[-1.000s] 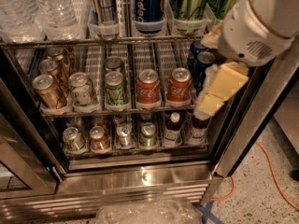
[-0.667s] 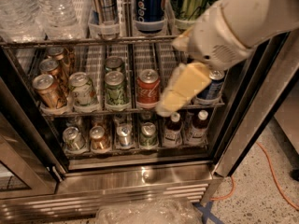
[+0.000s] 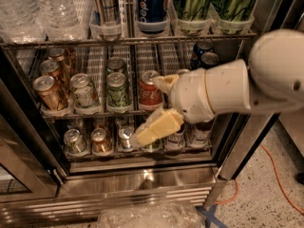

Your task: Pick green can from bottom shelf of fridge

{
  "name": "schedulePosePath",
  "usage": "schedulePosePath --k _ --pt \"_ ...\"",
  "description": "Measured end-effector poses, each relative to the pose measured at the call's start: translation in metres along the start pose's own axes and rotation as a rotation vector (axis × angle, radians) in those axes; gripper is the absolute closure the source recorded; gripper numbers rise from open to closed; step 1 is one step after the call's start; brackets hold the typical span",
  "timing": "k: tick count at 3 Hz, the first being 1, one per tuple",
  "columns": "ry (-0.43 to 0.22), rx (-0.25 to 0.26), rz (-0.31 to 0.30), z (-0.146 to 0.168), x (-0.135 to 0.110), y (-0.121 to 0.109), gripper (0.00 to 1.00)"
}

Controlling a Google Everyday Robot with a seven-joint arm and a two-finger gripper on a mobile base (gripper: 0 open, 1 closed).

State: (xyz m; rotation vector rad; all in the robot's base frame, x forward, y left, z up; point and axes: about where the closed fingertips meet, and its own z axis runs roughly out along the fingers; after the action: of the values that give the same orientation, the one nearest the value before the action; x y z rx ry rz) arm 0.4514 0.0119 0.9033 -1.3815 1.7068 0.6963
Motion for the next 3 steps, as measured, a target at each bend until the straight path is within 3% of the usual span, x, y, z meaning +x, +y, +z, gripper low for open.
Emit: schedulePosePath --k 1,2,3 --pt "-0.115 0.020 -0.013 -0.0012 -0.0171 0.0068 0.00" --pt "-0.115 0.020 -0.015 -0.0014 -0.0178 0.0071 0.00" --pt "-0.168 0.025 -0.028 0.0054 -0.0120 0.0145 0.00"
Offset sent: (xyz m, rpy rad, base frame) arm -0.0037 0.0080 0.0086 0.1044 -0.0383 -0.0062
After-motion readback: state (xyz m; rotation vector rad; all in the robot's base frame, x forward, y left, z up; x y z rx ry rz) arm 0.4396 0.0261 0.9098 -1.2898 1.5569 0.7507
